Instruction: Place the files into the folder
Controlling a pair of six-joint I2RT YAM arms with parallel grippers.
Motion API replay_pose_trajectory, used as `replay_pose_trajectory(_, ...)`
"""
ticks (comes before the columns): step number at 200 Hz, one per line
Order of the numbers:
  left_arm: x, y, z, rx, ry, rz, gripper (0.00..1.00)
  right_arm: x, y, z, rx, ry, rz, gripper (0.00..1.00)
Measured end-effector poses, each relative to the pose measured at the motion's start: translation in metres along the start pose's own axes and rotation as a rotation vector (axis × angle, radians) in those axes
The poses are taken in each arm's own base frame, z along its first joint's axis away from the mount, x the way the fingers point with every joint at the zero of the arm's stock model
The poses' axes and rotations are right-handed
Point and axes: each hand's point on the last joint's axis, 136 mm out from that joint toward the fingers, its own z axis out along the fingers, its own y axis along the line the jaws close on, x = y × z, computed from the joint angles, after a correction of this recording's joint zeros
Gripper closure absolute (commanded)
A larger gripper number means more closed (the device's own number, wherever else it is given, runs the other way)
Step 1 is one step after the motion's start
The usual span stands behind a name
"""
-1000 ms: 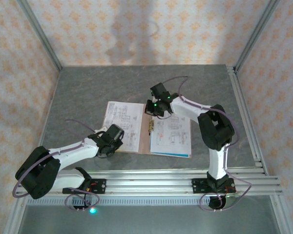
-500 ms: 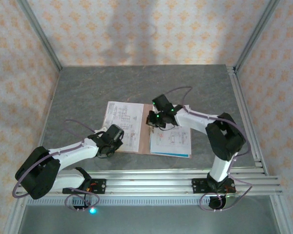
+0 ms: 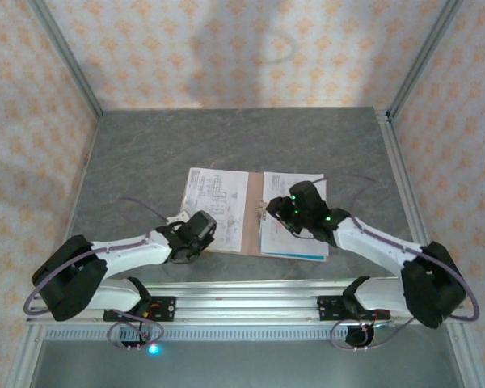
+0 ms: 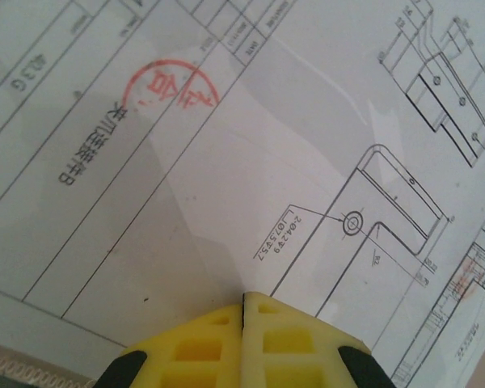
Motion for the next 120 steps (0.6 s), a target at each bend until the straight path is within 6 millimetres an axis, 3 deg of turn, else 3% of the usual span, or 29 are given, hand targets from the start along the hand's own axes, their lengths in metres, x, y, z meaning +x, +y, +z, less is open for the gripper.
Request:
replay_pose_trajectory(25,0.024,-0.020,0.001,0.036,0.017,0.011,1.00,-0.005,-0.014,-0.003,-0.026,-0.031,0.117,0.52)
replay_pose_trajectory(76,0.071,-0.064,0.007,0.118,0.056,-0.045,1.00,-0.024,-0.029,0.012,-0.089,-0.061,0.351,0.53)
replay_pose_trajectory(120,0.086,-0.081,0.010,0.157,0.073,-0.098,1.00,-0.052,-0.026,0.005,-0.142,-0.128,0.438,0.55)
